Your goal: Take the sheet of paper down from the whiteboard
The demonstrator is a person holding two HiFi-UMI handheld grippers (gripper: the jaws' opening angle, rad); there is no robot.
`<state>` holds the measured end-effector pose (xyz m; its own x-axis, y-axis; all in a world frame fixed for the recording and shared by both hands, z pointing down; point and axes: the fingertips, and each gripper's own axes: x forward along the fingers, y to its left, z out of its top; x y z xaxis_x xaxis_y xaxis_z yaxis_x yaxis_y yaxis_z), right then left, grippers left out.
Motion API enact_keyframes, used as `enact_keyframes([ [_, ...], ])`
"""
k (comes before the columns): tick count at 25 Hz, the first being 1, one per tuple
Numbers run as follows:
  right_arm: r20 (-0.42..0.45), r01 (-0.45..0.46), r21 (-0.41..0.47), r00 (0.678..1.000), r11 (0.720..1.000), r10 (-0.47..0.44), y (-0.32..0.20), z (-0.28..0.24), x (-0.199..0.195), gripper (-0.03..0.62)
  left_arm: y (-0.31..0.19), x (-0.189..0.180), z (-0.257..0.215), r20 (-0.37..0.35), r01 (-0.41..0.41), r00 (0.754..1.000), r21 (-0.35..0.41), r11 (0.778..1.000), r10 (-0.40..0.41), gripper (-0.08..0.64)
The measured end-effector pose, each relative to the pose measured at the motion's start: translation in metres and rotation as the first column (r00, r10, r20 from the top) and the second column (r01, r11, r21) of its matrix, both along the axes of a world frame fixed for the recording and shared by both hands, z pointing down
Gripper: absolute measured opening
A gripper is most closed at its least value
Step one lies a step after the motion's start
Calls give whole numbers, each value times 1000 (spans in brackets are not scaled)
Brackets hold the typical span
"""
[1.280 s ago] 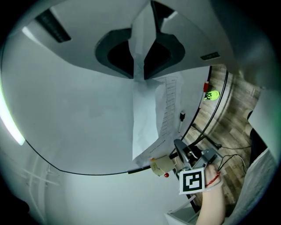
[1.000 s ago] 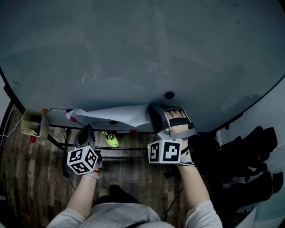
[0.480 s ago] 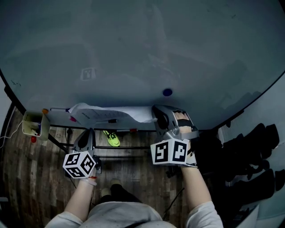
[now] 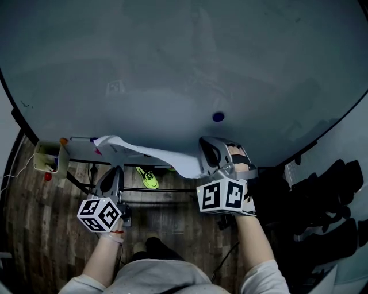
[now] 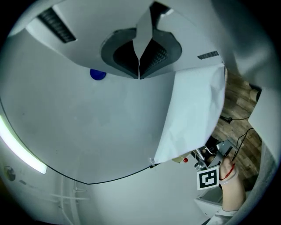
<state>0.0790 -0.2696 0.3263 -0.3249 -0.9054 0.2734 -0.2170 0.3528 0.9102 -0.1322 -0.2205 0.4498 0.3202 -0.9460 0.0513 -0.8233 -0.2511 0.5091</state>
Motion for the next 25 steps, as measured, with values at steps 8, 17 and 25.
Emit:
enact_keyframes([
  [8,24,3,-33,1000,999,-2,18,13,-5,25,4,-11,-30,-46,20,999,75,997,-17,15],
  [17,74,5,-84,997,996,1,57,28,-13,25,15,-3,-63,-121,-23,992,144,989,41,15],
  [25,113,28,-111,993,993,-15,99,43,-28,25,35,4,-79,-101,-64,991,178,982,83,15],
])
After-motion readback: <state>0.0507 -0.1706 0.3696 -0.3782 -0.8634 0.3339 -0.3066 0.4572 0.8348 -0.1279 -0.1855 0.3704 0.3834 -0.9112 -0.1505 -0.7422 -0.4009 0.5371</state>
